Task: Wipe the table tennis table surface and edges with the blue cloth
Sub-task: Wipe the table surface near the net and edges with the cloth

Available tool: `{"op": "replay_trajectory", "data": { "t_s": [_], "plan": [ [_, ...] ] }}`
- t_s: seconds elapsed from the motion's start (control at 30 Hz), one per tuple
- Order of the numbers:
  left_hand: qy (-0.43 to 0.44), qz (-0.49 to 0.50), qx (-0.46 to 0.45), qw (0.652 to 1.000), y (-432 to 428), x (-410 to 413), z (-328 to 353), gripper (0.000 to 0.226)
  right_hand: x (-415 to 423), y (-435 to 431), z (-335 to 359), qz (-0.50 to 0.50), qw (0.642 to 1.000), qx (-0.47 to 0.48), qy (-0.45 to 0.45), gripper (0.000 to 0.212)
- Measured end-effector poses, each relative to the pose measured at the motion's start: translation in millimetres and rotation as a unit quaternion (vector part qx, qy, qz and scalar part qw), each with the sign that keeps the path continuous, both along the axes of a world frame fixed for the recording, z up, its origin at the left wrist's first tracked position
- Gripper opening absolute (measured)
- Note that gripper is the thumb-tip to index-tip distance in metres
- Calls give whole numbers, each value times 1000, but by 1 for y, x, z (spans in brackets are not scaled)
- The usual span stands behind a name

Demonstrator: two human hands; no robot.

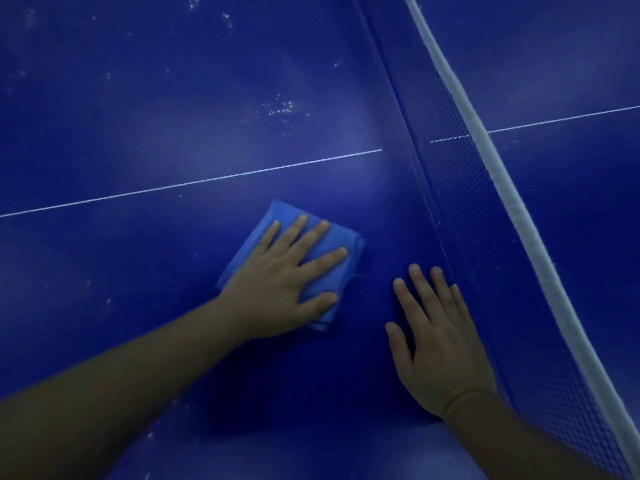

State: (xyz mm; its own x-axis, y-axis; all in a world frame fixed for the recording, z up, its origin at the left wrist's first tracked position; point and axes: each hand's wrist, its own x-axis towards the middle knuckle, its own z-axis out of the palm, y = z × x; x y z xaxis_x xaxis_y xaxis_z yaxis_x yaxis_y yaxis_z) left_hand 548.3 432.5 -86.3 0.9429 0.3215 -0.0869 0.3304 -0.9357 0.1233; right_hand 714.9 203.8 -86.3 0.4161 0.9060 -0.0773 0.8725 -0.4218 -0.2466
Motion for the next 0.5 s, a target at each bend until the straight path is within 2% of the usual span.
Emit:
{"op": "replay_trajectory", "data": {
  "t_s": [0.03, 0.07, 0.1, 0.17, 0.2, 0.23, 0.27, 0.33, 0.4, 0.43, 0.47, 0.5],
  "plan": [
    [12, 6, 20, 1000, 21, -15, 1, 69, 0, 0, 0, 1, 1000, 2, 2, 63],
    [19, 66, 37, 997, 46, -28, 2, 72, 0, 0, 1, 3, 1000, 3, 3, 64],
    [26, 166, 38, 985, 73, -39, 6, 74, 0, 0, 1, 3, 1000, 5, 3, 64],
    [47, 360, 2, 932, 104, -53, 13, 72, 0, 0, 1, 3, 1000, 6, -2, 65],
    [44, 397, 5, 917, 100, -54, 13, 71, -1, 0, 1, 1, 1000, 5, -4, 65],
    [40, 386, 16, 921, 84, -53, 11, 71, -1, 0, 1, 0, 1000, 2, -4, 66],
    [29, 333, 23, 942, 59, -52, 7, 73, 0, 1, 1, 0, 1000, 0, -4, 66],
    [-18, 157, 15, 987, -7, -60, -1, 71, 0, 1, 2, 0, 1000, -10, -5, 67],
    [-11, 15, 11, 1000, -48, -88, -1, 68, -2, 1, 5, -1, 1000, -23, -3, 69],
    [8, -8, 13, 1000, -43, -102, 1, 69, -2, 1, 6, -1, 1000, -25, 0, 71],
    [13, 14, 29, 999, -28, -112, 1, 72, -2, 2, 7, 0, 1000, -26, 2, 72],
    [11, 78, 40, 996, -8, -121, 2, 76, -2, 2, 8, -1, 1000, -29, 5, 72]
  ]
}}
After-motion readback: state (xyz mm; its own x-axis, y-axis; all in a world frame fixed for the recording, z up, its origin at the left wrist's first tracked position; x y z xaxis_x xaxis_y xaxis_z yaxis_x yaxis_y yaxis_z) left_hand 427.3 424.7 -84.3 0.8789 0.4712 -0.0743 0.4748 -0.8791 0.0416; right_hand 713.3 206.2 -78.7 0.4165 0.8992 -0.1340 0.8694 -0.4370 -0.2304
